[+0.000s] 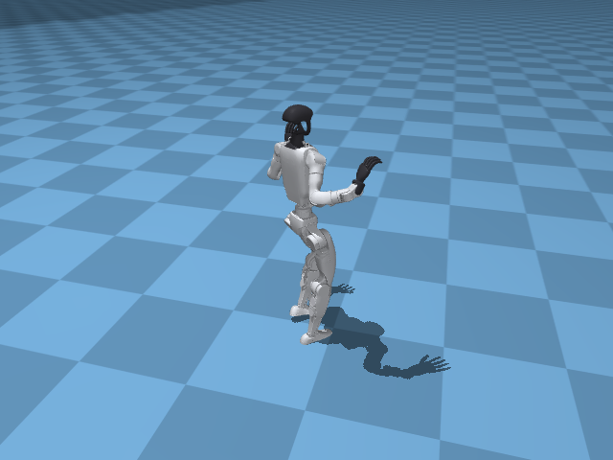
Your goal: Dance
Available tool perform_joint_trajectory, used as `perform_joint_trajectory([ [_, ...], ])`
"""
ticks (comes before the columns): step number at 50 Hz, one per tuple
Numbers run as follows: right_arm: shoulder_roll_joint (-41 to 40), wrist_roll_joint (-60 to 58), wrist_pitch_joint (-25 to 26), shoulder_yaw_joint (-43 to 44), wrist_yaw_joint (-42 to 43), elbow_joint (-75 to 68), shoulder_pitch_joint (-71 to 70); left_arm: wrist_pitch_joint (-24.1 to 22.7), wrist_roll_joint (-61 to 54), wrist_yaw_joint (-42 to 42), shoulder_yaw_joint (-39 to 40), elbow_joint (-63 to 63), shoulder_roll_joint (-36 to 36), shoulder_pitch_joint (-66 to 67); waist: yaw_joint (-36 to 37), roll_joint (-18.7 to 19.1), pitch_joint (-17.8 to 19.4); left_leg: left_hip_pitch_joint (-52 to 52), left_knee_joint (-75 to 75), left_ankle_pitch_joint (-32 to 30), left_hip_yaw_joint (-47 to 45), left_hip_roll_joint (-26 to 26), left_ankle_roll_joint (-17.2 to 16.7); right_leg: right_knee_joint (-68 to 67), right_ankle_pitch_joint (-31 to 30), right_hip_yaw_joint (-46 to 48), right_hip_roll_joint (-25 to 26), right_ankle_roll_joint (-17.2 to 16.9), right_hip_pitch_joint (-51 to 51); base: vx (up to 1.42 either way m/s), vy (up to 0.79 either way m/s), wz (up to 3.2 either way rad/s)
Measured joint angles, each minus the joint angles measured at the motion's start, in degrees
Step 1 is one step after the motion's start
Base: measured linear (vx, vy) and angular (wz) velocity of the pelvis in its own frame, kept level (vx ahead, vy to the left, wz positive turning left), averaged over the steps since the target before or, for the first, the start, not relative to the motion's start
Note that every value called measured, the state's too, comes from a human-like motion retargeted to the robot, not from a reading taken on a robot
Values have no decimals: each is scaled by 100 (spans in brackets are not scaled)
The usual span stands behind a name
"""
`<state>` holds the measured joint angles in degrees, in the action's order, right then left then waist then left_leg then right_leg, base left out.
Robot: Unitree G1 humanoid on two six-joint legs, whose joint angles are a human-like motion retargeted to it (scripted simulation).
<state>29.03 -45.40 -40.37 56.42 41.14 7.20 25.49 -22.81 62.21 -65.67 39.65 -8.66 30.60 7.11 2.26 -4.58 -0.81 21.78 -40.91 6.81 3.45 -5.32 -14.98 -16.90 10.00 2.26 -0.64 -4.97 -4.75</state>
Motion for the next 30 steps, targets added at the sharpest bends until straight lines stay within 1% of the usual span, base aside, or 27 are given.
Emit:
perform_joint_trajectory([
  [2,550,-327,485,532,-12,-197,22,270,29,378,445,216,480,-422,-178,-104,-53,378,-487,318,285,19,285,-65,38,61,-77,-82,-119,9,-13,79],
  [3,782,-554,859,773,53,-362,54,523,113,573,656,376,757,-584,-235,-157,-73,528,-668,558,201,244,554,-72,41,79,-134,-127,-159,12,-12,68],
  [5,1131,-1127,1608,1240,57,-775,198,1244,488,1195,1021,751,1341,-782,-287,-227,-91,719,-774,831,192,723,1138,-13,21,128,-179,-174,-173,14,-13,41],
  [6,1217,-1394,1961,1418,-27,-1007,250,1674,710,1697,1179,951,1664,-770,-292,-251,-90,737,-635,777,376,817,1442,47,-6,90,-173,-192,-162,19,-13,15],
  [7,1290,-1626,2300,1580,-123,-1232,305,2086,903,2220,1337,1152,1985,-717,-294,-274,-91,730,-449,774,559,910,1684,111,-35,57,-170,-207,-148,21,-13,0],
  [8,1335,-1785,2614,1712,-243,-1444,365,2461,1039,2783,1495,1358,2302,-585,-289,-292,-96,675,-169,872,739,1002,1802,186,-67,34,-173,-218,-128,20,-12,-14],
  [10,1400,-1951,3192,1860,-547,-1870,418,3014,1254,3919,1737,1736,2769,-350,-219,-292,-101,475,512,1014,799,1325,1928,355,-143,-56,-165,-236,-70,21,-8,-31],
  [13,1420,-1756,4013,1970,-1301,-2451,339,3209,1093,6016,1977,2137,3103,53,-123,-265,-30,-67,1656,1049,935,1437,1988,589,-294,-186,-291,-305,73,23,4,-27],
  [15,1401,-1478,4541,1941,-1922,-2755,132,3441,743,7181,2025,2343,3067,179,-49,-207,27,-506,2239,913,1102,1252,1877,754,-400,-286,-368,-327,228,28,16,-41],
  [17,1337,-907,4903,1888,-2551,-3056,-274,3527,84,8169,2046,2589,2828,79,21,-27,155,-890,2602,832,782,1230,1769,932,-538,-318,-426,-349,481,36,26,-52],
  [18,1290,-515,4973,1860,-2775,-3164,-526,3596,-363,8451,2034,2748,2648,-64,47,99,206,-1034,2765,689,755,1231,1597,994,-614,-367,-414,-352,564,31,28,-57],
  [20,1169,626,4904,1772,-3002,-3357,-1092,3703,-1398,8719,1991,3128,2229,-525,88,347,216,-1108,2827,483,846,1202,1056,1090,-746,-457,-416,-355,622,20,31,-57],
  [21,1100,1378,4688,1714,-2950,-3468,-1441,3592,-2079,8831,1992,3353,2029,-776,111,440,204,-1104,2782,342,969,1094,841,1122,-815,-480,-472,-349,618,23,35,-49],
  [22,1031,2145,4419,1661,-2944,-3563,-1777,3493,-2839,8928,2004,3561,1830,-1020,135,522,204,-1109,2713,254,1023,981,713,1149,-893,-485,-546,-343,629,31,38,-44],
  [23,964,2945,4048,1618,-3029,-3624,-2090,3418,-3759,8996,2034,3736,1631,-1252,158,583,229,-1134,2598,272,940,861,760,1168,-988,-456,-654,-333,668,33,39,-51],
  [25,839,4968,3388,1567,-3552,-3722,-2592,3334,-6125,8960,2143,4010,1356,-1387,253,731,338,-1212,2374,317,698,669,957,1164,-1198,-412,-847,-320,752,30,39,-75],
  [27,605,7093,3085,1333,-4131,-3653,-3100,2978,-8172,8732,2144,4027,1062,-1432,363,835,317,-1260,2294,308,615,466,1138,1050,-1379,-457,-976,-127,648,26,39,-100],
  [28,492,7840,2956,1223,-4360,-3594,-3316,2725,-8940,8612,2154,3995,937,-1451,395,875,289,-1270,2291,294,581,383,1191,983,-1455,-488,-1006,8,564,26,39,-102],
  [29,352,8765,2776,1107,-4690,-3521,-3564,2242,-9755,8391,2168,3897,788,-1454,432,938,286,-1288,2297,274,502,323,1255,842,-1555,-556,-1045,129,430,22,39,-112],
  [30,198,9779,2572,986,-5069,-3442,-3828,1646,-10594,8118,2183,3767,627,-1449,471,1012,295,-1310,2306,252,399,275,1324,663,-1667,-643,-1087,242,271,17,37,-117],
])
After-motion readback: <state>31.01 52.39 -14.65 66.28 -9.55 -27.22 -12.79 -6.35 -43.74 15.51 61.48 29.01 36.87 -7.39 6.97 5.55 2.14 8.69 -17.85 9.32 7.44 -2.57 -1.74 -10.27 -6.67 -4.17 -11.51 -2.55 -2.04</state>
